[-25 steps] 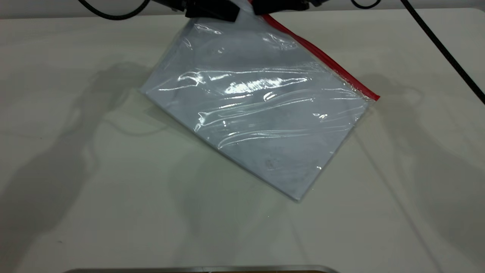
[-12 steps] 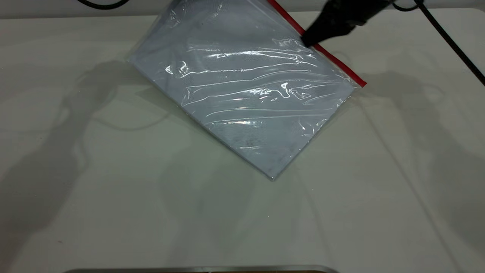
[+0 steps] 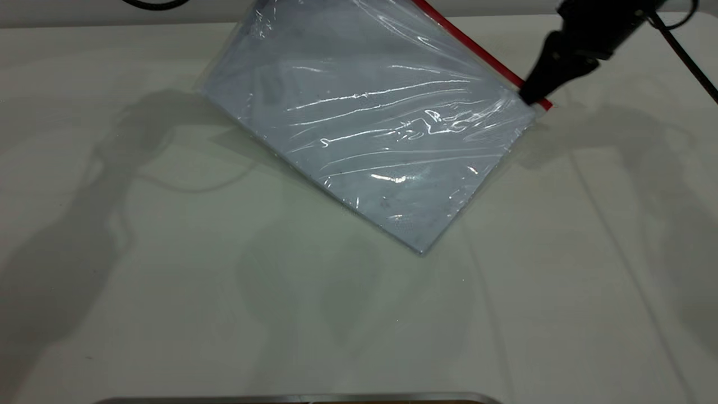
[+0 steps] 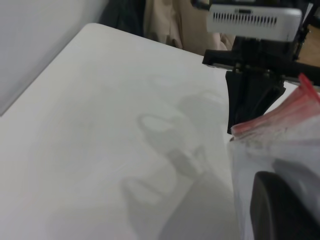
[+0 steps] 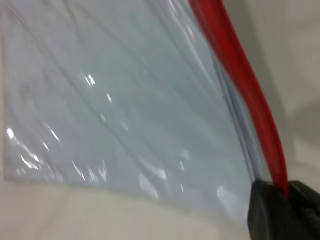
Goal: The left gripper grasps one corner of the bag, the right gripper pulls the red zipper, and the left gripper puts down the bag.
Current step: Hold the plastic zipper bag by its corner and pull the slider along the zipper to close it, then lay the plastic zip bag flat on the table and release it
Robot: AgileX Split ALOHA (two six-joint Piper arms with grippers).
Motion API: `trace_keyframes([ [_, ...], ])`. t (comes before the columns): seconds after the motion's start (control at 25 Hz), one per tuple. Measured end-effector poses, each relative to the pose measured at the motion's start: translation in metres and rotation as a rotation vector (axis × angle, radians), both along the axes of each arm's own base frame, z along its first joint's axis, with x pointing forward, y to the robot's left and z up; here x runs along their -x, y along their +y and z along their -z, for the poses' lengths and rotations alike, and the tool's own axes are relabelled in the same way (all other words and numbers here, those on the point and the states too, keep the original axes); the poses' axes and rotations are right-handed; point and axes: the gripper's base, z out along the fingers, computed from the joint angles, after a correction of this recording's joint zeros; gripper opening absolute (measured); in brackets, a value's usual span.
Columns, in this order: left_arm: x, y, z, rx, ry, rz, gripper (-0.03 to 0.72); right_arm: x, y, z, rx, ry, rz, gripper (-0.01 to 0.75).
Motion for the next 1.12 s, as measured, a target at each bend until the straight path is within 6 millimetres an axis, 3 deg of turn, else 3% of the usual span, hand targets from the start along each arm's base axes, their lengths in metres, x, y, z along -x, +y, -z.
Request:
trace_keyframes([
  [0.28,0.001,0.000,0.002,-0.023,0.042,0.002,0.052,0.000,0.000,0.001,-0.011,0.012,0.011,0.061],
  [0.4,0.003,0.002,0.004,-0.081,0.117,0.005,0.052,-0.004,-0.003,0.000,-0.017,-0.017,0.052,0.134],
  [0.52,0.006,0.002,0.009,-0.162,0.225,-0.002,0.064,-0.008,0.000,-0.020,-0.121,-0.039,0.138,0.254],
  [0.64,0.013,-0.004,0.017,-0.268,0.326,0.008,0.116,-0.013,0.008,-0.067,-0.254,-0.120,0.152,0.344],
  [0.8,0.017,-0.009,0.021,-0.320,0.539,-0.055,0.274,0.000,0.018,-0.153,-0.390,-0.239,0.033,0.387],
  [0.96,0.011,-0.002,0.013,-0.305,0.751,-0.174,0.423,0.033,0.023,-0.243,-0.448,-0.341,-0.090,0.389],
  [1.12,-0.008,0.027,-0.010,-0.238,0.832,-0.301,0.457,0.078,0.021,-0.323,-0.406,-0.455,-0.113,0.373],
])
